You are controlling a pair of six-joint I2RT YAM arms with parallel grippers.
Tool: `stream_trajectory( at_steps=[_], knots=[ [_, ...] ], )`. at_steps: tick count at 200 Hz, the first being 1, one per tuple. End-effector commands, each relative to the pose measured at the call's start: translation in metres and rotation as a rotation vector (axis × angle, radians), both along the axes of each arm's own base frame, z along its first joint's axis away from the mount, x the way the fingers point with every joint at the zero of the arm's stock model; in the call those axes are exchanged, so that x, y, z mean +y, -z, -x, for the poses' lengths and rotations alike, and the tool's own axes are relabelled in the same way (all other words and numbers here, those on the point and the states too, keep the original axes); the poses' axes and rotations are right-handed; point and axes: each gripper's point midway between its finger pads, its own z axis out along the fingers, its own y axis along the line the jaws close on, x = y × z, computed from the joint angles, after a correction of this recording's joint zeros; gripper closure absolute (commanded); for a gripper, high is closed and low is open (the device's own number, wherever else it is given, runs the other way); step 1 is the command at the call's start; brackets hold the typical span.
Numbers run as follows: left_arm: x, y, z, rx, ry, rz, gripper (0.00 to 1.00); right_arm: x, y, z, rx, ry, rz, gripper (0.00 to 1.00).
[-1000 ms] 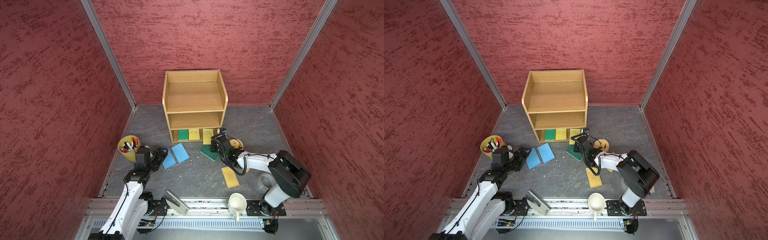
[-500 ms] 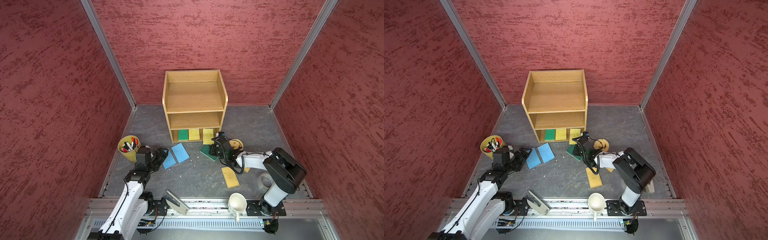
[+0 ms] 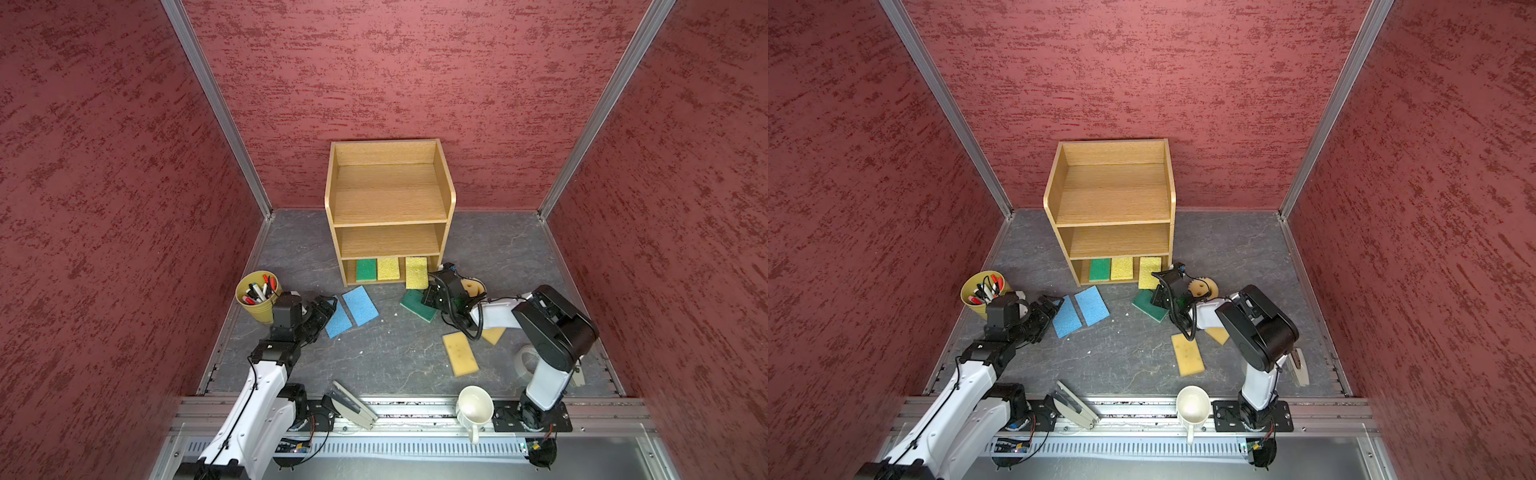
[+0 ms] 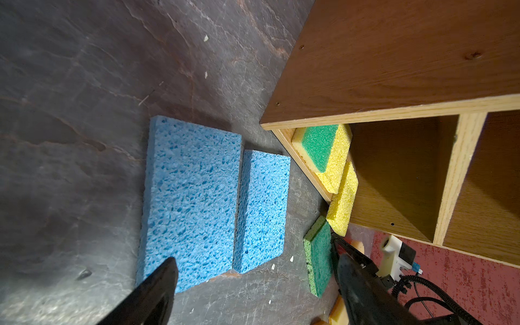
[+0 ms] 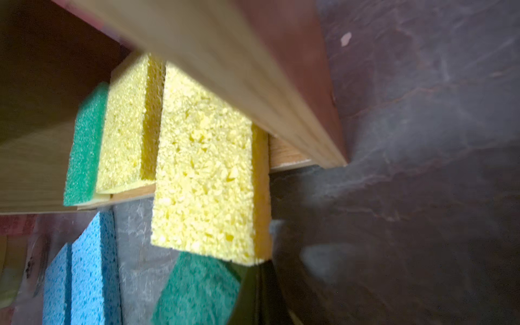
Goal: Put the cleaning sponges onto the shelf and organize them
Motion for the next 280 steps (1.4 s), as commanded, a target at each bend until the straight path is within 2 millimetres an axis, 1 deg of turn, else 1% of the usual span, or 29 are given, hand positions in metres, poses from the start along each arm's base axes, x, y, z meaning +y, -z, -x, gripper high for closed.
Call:
stream_trajectory(
  at_steps=[1, 49, 81, 101, 114, 128, 129, 149, 159, 174, 190, 205, 229, 238, 280],
  knots=[
    [0.001, -0.007, -0.005, -0.028, -0.003, -0.012, 0.11, 0.009, -0.014, -0.02, -0.059, 0.015, -0.054, 1.0],
    [0.001, -0.004, -0.003, -0.023, -0.005, -0.011, 0.11, 0.011, -0.024, -0.033, -0.111, 0.035, -0.067, 1.0],
    [0.001, -0.006, -0.004, -0.023, -0.007, -0.01, 0.11, 0.013, -0.033, -0.036, -0.133, 0.042, -0.094, 1.0],
    [0.001, -0.006, -0.004, -0.025, -0.007, -0.01, 0.11, 0.01, -0.036, -0.03, -0.132, 0.052, -0.126, 1.0],
    [0.001, -0.006, -0.003, -0.025, -0.009, -0.012, 0.11, 0.007, -0.039, -0.023, -0.126, 0.064, -0.162, 1.0],
    [0.001, -0.006, -0.003, -0.027, -0.009, -0.012, 0.11, 0.004, -0.04, -0.013, -0.108, 0.082, -0.218, 1.0],
    [0.001, -0.006, -0.003, -0.027, -0.009, -0.012, 0.11, 0.004, -0.043, -0.014, -0.114, 0.082, -0.228, 1.0],
    [0.001, -0.005, -0.004, -0.029, -0.009, -0.008, 0.11, 0.003, -0.045, 0.0, -0.087, 0.102, -0.345, 1.0],
    [0.0, -0.006, -0.004, -0.031, -0.006, -0.008, 0.11, 0.001, -0.046, 0.005, -0.076, 0.118, -0.405, 0.89],
    [0.0, -0.008, -0.005, -0.037, -0.006, -0.005, 0.11, 0.0, -0.044, 0.009, -0.052, 0.147, -0.47, 0.79],
    [-0.001, -0.008, -0.006, -0.037, 0.0, -0.005, 0.11, 0.001, -0.041, 0.008, -0.032, 0.164, -0.493, 0.73],
    [-0.002, -0.008, -0.006, -0.038, 0.007, -0.003, 0.11, 0.0, -0.037, 0.004, -0.02, 0.19, -0.507, 0.69],
    [-0.002, -0.008, -0.004, -0.038, 0.008, -0.001, 0.11, -0.005, -0.032, -0.003, -0.02, 0.232, -0.535, 0.57],
    [-0.002, -0.008, -0.003, -0.04, 0.005, 0.001, 0.11, -0.006, -0.029, -0.005, -0.017, 0.242, -0.54, 0.55],
    [0.001, -0.007, -0.001, -0.046, -0.009, -0.003, 0.11, -0.01, -0.02, -0.015, -0.013, 0.284, -0.577, 0.55]
  ],
)
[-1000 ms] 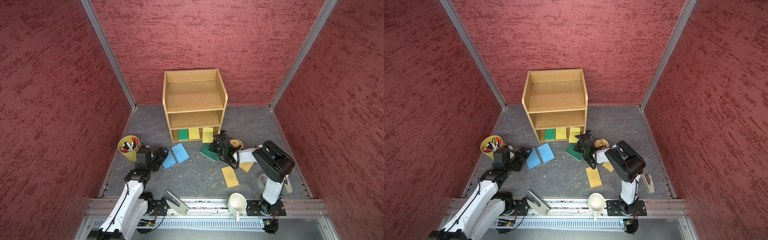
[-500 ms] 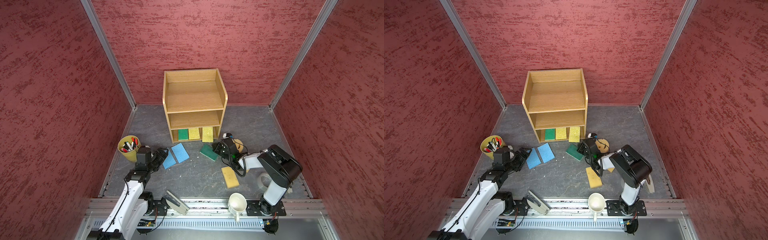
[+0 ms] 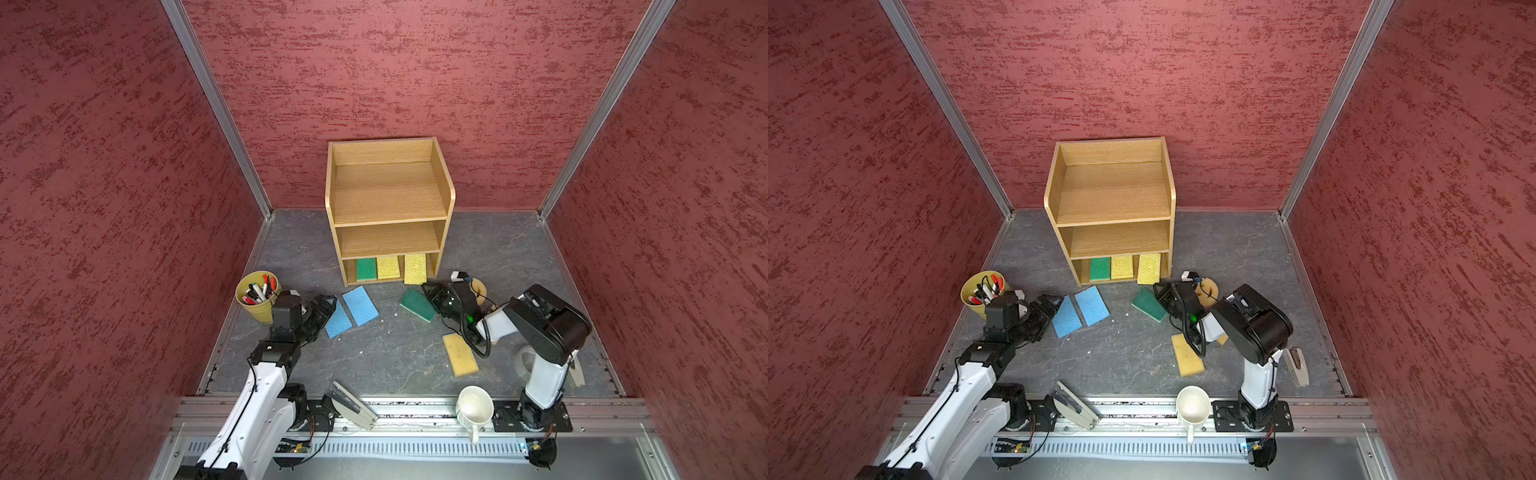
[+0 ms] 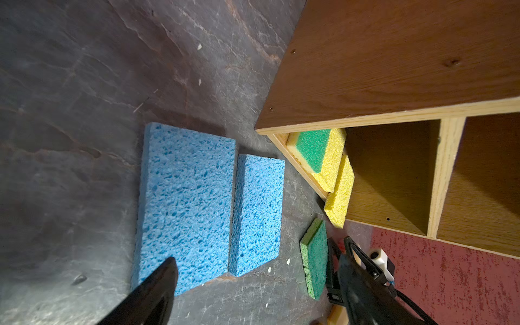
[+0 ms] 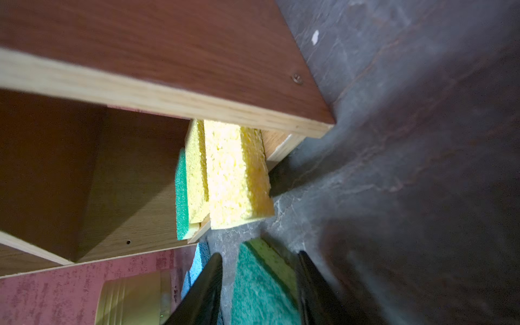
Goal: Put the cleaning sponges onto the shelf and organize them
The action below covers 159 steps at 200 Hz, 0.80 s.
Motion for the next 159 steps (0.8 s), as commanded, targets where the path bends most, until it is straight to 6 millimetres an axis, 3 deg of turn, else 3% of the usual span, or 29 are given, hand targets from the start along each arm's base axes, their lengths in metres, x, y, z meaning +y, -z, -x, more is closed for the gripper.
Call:
stream_trajectory(
  at_steps=[1, 118, 159],
  knots=[
    [0.0, 0.0, 0.001, -0.01, -0.003, -0.001, 0.11, -0.004, -0.001, -0.014, 0.004, 0.066, -0.069, 0.56],
    [0.001, 0.002, 0.001, 0.002, -0.01, 0.001, 0.11, -0.008, 0.015, -0.026, 0.014, 0.078, -0.064, 0.92],
    [0.0, 0.004, 0.001, 0.006, -0.009, 0.001, 0.11, -0.007, 0.015, -0.026, 0.012, 0.063, -0.062, 0.97]
  ],
)
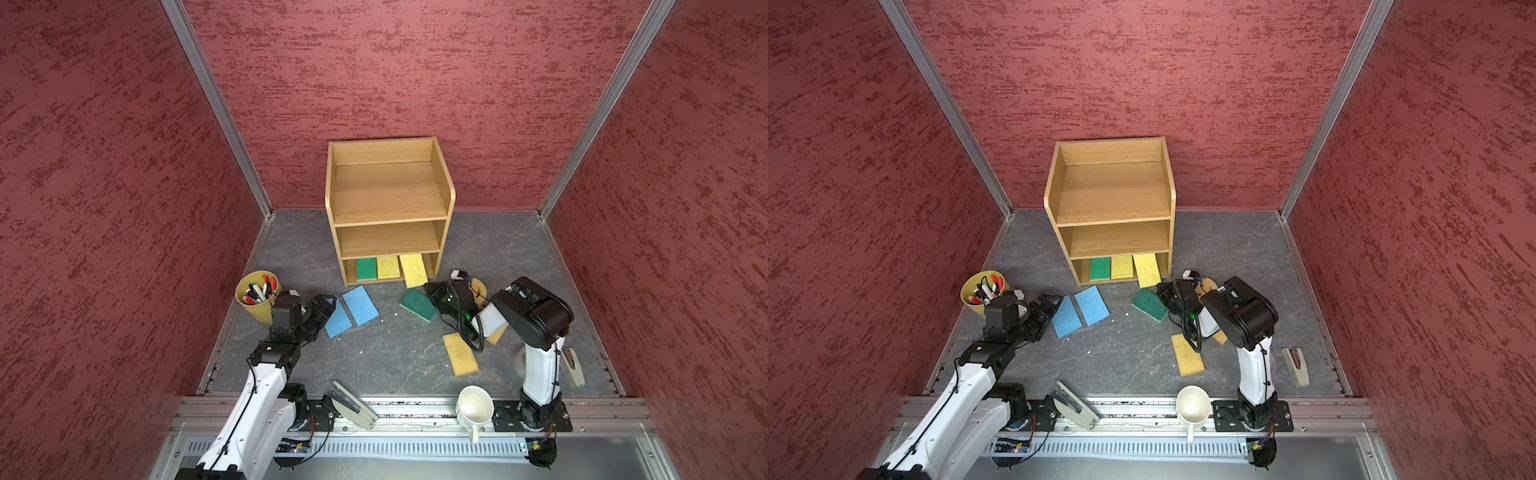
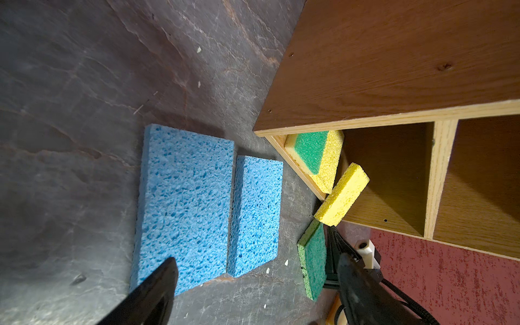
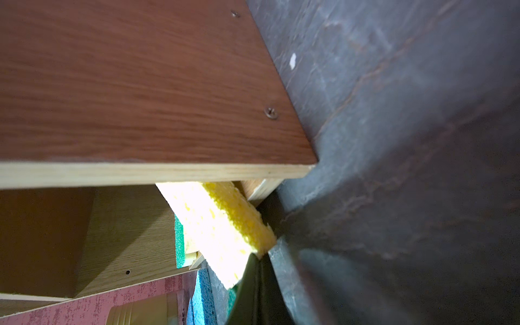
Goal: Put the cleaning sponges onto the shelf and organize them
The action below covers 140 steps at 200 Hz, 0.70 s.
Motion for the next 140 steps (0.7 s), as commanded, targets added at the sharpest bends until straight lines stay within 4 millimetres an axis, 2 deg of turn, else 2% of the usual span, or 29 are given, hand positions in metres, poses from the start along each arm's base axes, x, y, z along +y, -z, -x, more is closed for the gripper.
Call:
stream_trajectory(
  at_steps=[1, 30, 61, 140],
  knots=[
    [0.0, 0.004, 0.001, 0.007, -0.002, 0.001, 0.11, -0.003, 0.0, -0.006, 0.003, 0.016, -0.016, 0.96],
    [-0.001, 0.003, 0.001, 0.003, 0.001, 0.002, 0.11, 0.003, -0.004, -0.009, -0.01, -0.003, -0.038, 0.96],
    [-0.001, 0.002, 0.001, 0.003, -0.002, 0.002, 0.11, 0.006, -0.015, -0.01, -0.037, -0.011, -0.075, 0.88],
    [-0.002, 0.004, 0.001, 0.01, 0.003, -0.001, 0.11, 0.011, -0.032, -0.005, -0.067, -0.042, -0.102, 0.81]
  ],
)
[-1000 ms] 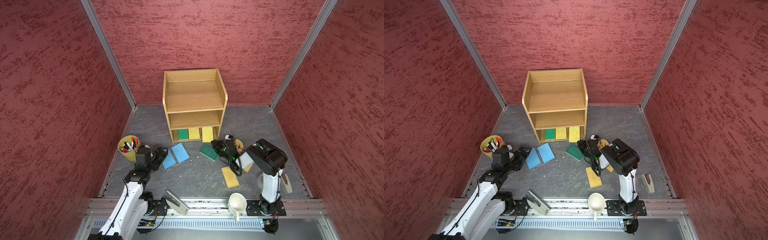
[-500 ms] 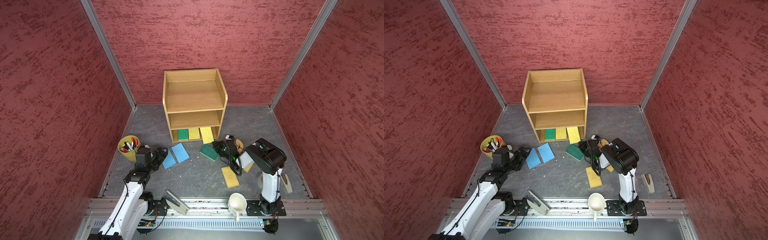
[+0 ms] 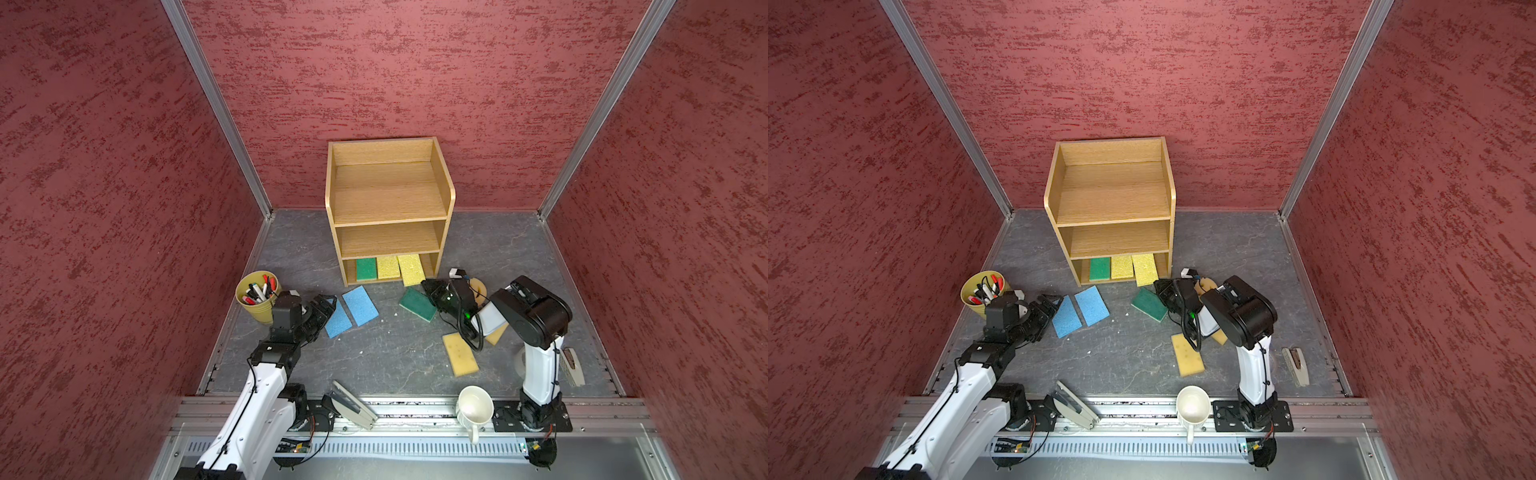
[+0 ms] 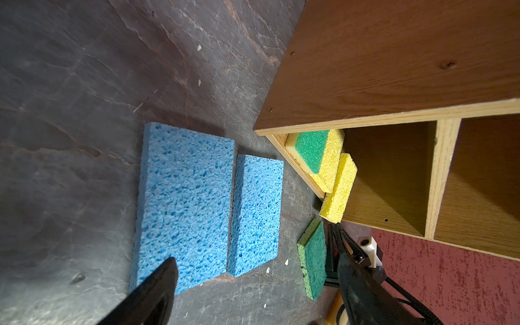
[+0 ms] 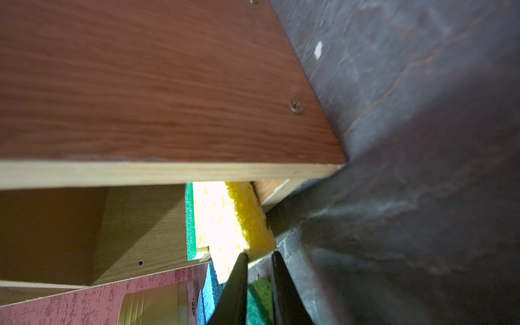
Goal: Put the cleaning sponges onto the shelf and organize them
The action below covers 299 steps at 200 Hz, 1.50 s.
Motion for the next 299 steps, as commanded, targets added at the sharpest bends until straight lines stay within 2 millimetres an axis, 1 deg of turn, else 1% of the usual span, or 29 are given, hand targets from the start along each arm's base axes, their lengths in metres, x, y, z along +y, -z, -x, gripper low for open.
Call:
stream_trajectory(
  at_steps=[1, 18, 55, 70, 86, 98, 123, 149, 190, 216, 231, 250, 281, 299],
  knots=[
    [-0.001, 0.003, 0.001, 0.004, 0.002, -0.005, 0.11, 0.003, -0.025, -0.003, -0.045, -0.003, -0.066, 0.81],
    [-0.001, 0.003, 0.001, 0.005, 0.003, -0.004, 0.11, 0.004, -0.028, 0.0, -0.049, -0.008, -0.069, 0.8],
    [-0.002, 0.002, 0.0, 0.001, 0.003, -0.004, 0.11, 0.01, -0.027, 0.012, -0.041, -0.023, -0.067, 0.79],
    [-0.003, 0.002, -0.001, 0.002, 0.005, -0.005, 0.11, 0.014, -0.023, 0.014, -0.028, -0.035, -0.058, 0.77],
    [-0.004, 0.001, -0.002, 0.0, 0.009, -0.003, 0.11, 0.014, -0.017, 0.014, -0.016, -0.025, -0.065, 0.73],
    [-0.004, 0.0, -0.002, 0.001, 0.01, -0.004, 0.11, 0.013, -0.015, 0.012, -0.011, -0.017, -0.072, 0.7],
    [-0.004, -0.001, -0.002, 0.001, 0.012, -0.009, 0.11, 0.015, -0.01, 0.006, -0.007, -0.005, -0.069, 0.66],
    [-0.004, -0.002, -0.001, -0.001, 0.014, -0.011, 0.11, 0.014, -0.005, 0.0, 0.0, 0.016, -0.052, 0.65],
    [-0.004, -0.001, -0.002, 0.001, 0.013, -0.011, 0.11, 0.008, -0.002, -0.009, -0.014, 0.056, -0.025, 0.64],
    [-0.004, 0.0, -0.003, 0.005, 0.012, -0.011, 0.11, 0.008, 0.003, -0.011, -0.004, 0.066, -0.028, 0.64],
    [-0.004, 0.0, -0.003, 0.005, 0.013, -0.011, 0.11, 0.007, 0.007, -0.01, 0.005, 0.074, -0.029, 0.67],
    [-0.004, 0.001, -0.003, 0.007, 0.012, -0.011, 0.11, 0.004, 0.009, -0.009, 0.008, 0.084, -0.031, 0.72],
    [-0.004, 0.001, -0.002, 0.008, 0.013, -0.012, 0.11, 0.001, 0.007, -0.009, 0.003, 0.104, -0.04, 0.87],
    [-0.005, 0.001, -0.002, 0.009, 0.013, -0.012, 0.11, 0.0, 0.006, -0.008, 0.004, 0.11, -0.052, 0.93]
  ],
)
